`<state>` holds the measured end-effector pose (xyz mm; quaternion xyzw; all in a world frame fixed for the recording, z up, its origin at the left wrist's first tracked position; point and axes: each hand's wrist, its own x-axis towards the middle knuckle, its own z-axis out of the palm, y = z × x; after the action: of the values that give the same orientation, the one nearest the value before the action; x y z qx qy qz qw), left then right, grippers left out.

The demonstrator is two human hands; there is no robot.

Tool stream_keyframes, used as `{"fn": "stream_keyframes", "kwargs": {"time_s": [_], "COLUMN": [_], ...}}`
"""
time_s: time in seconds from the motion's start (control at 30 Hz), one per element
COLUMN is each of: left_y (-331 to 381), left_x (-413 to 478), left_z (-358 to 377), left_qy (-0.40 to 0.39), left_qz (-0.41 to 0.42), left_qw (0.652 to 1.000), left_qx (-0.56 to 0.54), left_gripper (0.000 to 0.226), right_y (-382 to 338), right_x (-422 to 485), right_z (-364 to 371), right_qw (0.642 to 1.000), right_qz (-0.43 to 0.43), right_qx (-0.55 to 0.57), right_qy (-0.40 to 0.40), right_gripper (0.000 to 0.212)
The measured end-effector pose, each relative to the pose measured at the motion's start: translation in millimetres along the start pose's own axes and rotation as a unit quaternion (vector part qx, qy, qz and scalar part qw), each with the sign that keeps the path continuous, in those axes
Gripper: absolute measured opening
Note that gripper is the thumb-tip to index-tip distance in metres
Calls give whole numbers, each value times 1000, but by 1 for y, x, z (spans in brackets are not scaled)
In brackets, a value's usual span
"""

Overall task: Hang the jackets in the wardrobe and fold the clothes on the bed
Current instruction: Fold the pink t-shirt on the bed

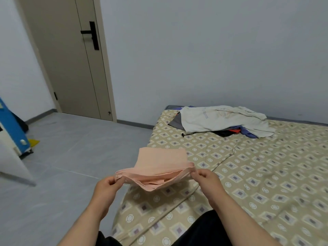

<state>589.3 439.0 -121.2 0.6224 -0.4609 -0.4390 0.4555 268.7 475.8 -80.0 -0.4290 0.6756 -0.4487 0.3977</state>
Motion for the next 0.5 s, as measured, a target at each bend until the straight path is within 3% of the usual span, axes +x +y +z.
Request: {"fn": "stream_keyframes", "kwargs": {"time_s": [0.2, 0.27, 0.33, 0.43, 0.5], "left_y": [11, 12, 15, 15, 6], "left_x": [-1, -2, -3, -2, -2], "left_z": [2, 4, 6, 5, 2], "left_qy": [80, 117, 124, -12, -112], "left_qz": [58, 98, 87, -39, -123], "left_qw": [995, 988, 988, 997, 984], "left_qx": [-9, 8, -8, -62, -67], "left_gripper": [31, 37, 38, 29, 30], "right_y": [0, 1, 2, 5, 11], "right_x": [4, 4, 3, 3, 9], "right_z": [5, 6, 7, 5, 5], "right_qw": [995, 989, 971, 929, 919], "right_qz": [5, 43, 124, 245, 280], "right_qx": [97, 131, 178, 195, 174], "right_qy": [-31, -54, -103, -197, -215], "right_gripper": [23, 24, 28, 31, 30]}}
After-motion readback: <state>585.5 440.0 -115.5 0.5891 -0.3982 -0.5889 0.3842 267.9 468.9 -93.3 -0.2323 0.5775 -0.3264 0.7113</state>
